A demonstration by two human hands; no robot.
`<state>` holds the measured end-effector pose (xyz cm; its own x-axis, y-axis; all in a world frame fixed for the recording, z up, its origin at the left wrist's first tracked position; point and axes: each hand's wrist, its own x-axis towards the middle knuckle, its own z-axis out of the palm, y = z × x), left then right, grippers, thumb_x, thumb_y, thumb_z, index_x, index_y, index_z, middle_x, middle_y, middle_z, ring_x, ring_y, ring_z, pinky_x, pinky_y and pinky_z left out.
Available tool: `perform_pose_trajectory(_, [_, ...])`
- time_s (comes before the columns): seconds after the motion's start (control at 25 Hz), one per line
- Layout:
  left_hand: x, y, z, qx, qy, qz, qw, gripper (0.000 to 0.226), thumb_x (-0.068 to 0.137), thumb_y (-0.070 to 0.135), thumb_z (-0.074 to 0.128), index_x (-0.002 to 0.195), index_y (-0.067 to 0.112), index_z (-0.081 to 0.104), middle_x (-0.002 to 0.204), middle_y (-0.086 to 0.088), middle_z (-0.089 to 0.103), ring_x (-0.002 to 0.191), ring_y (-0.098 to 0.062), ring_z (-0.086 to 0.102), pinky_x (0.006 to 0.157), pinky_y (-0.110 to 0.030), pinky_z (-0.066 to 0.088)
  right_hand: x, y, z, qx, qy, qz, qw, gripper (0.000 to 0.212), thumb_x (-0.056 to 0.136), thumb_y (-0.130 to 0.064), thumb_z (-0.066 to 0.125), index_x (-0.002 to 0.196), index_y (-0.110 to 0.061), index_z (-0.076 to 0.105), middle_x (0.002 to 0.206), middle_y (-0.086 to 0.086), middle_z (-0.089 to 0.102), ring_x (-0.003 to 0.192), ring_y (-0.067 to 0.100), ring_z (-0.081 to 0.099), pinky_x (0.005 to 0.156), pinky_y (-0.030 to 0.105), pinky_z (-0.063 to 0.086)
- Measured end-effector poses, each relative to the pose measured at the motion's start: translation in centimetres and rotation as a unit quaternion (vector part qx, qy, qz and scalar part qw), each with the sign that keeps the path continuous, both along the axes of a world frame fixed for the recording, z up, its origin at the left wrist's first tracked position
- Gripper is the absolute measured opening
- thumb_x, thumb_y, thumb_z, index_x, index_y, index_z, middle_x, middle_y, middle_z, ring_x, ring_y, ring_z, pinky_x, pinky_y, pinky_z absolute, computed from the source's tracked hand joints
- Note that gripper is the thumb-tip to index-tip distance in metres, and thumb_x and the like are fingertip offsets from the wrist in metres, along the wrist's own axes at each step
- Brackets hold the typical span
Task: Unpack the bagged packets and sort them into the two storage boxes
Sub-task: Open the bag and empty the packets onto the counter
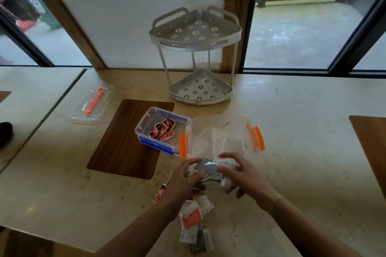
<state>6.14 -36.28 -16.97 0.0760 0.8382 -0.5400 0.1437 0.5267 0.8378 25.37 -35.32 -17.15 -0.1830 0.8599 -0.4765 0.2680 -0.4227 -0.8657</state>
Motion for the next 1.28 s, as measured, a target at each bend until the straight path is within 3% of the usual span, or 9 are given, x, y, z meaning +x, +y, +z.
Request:
perform_pose_trajectory(0.08, [-0.2,1.3,0.3,-0.008,-0.017,0.001,1.000,0.029,0.092,0.020,0.062,0.120,0.030,0.060,0.109,-0.011,0.067,0.084,-0.022,0.070,0.066,-0.026,0.056,0.7,0.8,0.5,-0.035,0.021,0.051,0.998,0.053,0.081,-0.041,0.073,0.127,-0.044,0.047,0.109,0.001,0.065,0.074,0.017,0.070,0.056,0.026,0.056])
perform_pose_trajectory(0.16, [-0.3,3.2,0.7,-0.028,-0.024,0.023,0.999,0.027,0.091,0.017,0.063,0.117,0.024,0.061,0.108,-0.012,0.068,0.084,-0.022,0.070,0.065,-0.026,0.056,0.7,2.0,0.9,-0.011,-0.020,0.101,0.995,0.061,0.078,-0.034,0.078,0.129,-0.043,0.046,0.115,-0.003,0.060,0.078,0.015,0.068,0.057,0.023,0.055])
perform_pose_trajectory(0.28, [-0.1,6.7,1.1,-0.090,-0.047,0.034,0.994,0.021,0.091,0.013,0.062,0.112,0.011,0.063,0.102,-0.016,0.068,0.079,-0.021,0.068,0.058,-0.025,0.055,-0.1,4.5,0.9,0.080,-0.140,0.093,0.983,0.047,0.081,-0.032,0.074,0.124,-0.032,0.054,0.103,-0.005,0.064,0.071,0.011,0.064,0.052,0.020,0.052])
perform_pose_trajectory(0.4, [0.2,10.2,1.5,-0.140,-0.029,0.010,0.990,0.013,0.089,0.009,0.061,0.094,-0.003,0.065,0.080,-0.016,0.067,0.059,-0.016,0.064,0.048,-0.022,0.054,-0.7,7.3,1.0,0.053,-0.206,0.088,0.973,0.033,0.085,-0.039,0.068,0.115,-0.030,0.060,0.088,-0.004,0.068,0.064,0.008,0.062,0.048,0.019,0.050])
perform_pose_trajectory(0.48, [0.3,12.3,1.0,-0.164,-0.002,-0.006,0.987,0.011,0.088,0.009,0.061,0.085,-0.001,0.065,0.073,-0.016,0.066,0.048,-0.013,0.062,0.044,-0.021,0.054,-0.8,8.8,0.9,0.022,-0.208,0.094,0.973,0.028,0.087,-0.040,0.065,0.111,-0.025,0.064,0.084,-0.001,0.070,0.062,0.009,0.061,0.048,0.019,0.049])
perform_pose_trajectory(0.8, [0.5,15.4,-0.3,-0.175,0.036,-0.011,0.984,0.014,0.092,0.015,0.060,0.090,0.002,0.062,0.054,-0.010,0.065,0.039,-0.011,0.060,0.039,-0.021,0.053,-1.4,11.1,0.4,0.006,-0.202,0.065,0.977,0.024,0.088,-0.035,0.064,0.100,-0.015,0.070,0.083,0.001,0.069,0.062,0.011,0.060,0.050,0.020,0.048])
perform_pose_trajectory(1.04, [-0.5,14.8,1.4,-0.140,0.030,-0.033,0.989,0.017,0.088,0.015,0.066,0.096,0.000,0.063,0.073,-0.015,0.070,0.054,-0.016,0.066,0.045,-0.023,0.055,-1.1,10.5,1.4,0.013,-0.177,0.055,0.983,0.024,0.088,-0.035,0.065,0.101,-0.016,0.070,0.085,0.002,0.071,0.060,0.010,0.060,0.046,0.018,0.046])
perform_pose_trajectory(1.28, [-1.1,13.9,5.1,-0.102,0.015,-0.047,0.994,0.014,0.087,0.013,0.068,0.089,0.001,0.062,0.074,-0.015,0.070,0.055,-0.016,0.066,0.044,-0.021,0.053,-0.9,10.0,3.9,0.033,-0.154,0.041,0.987,0.021,0.086,-0.039,0.067,0.099,-0.023,0.070,0.087,0.001,0.073,0.061,0.010,0.062,0.046,0.017,0.046])
